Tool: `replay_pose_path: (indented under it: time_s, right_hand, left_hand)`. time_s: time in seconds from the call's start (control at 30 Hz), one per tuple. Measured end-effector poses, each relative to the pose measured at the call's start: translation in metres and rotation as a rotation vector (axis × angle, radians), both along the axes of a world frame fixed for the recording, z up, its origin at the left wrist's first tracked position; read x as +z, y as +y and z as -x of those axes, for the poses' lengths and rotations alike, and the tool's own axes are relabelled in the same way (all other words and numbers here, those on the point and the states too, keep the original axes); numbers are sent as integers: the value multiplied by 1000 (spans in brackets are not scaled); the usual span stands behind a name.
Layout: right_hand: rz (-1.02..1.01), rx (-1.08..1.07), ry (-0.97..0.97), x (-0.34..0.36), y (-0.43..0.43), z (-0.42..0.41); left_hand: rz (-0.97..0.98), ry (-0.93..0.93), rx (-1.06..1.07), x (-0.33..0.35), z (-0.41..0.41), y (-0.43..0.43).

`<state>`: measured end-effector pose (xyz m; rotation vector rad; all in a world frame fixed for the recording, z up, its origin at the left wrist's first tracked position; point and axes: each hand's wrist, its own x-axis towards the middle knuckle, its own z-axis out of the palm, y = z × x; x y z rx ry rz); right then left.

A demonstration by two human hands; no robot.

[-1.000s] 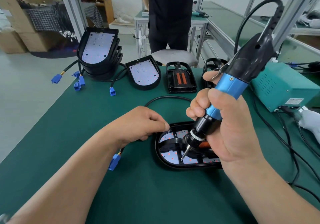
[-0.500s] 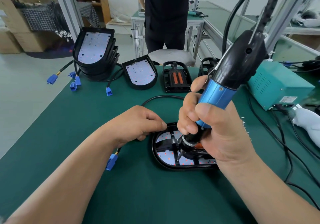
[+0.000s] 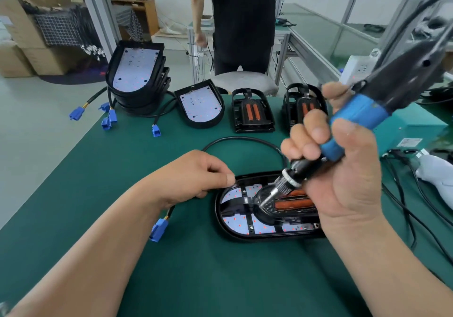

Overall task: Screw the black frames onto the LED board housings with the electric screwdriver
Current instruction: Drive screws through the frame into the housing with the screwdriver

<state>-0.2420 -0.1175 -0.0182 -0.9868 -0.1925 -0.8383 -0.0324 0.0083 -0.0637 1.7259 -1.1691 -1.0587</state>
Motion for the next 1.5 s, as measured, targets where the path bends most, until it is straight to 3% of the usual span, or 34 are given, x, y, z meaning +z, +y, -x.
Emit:
replay_pose_path:
  time_s: [0.13, 0.5, 0.6, 0.77, 0.87, 1.2, 1.5]
  right_hand:
    - [-114, -164, -16, 5, -14, 8]
    - [-358, -312, -16, -7, -39, 11]
    - [-382, -340, -21, -8, -39, 9]
    - [-403, -354, -40, -7, -37, 7]
    - [-411, -356, -44, -8, -36, 6]
    - [-382, -337, -33, -12, -34, 1]
    - [-358, -323, -13, -13, -33, -2]
  left_hand:
    - [-33, -92, -43, 3, -6, 3]
    - [4, -52, -99, 12, -20, 12]
    - [-9, 50, -58, 11, -18, 11]
    - [63, 444, 294, 5, -11, -4]
    - [107, 567, 344, 3, -5, -10]
    - [163, 551, 282, 2, 2, -15]
    - [116, 693, 188, -3, 5, -16]
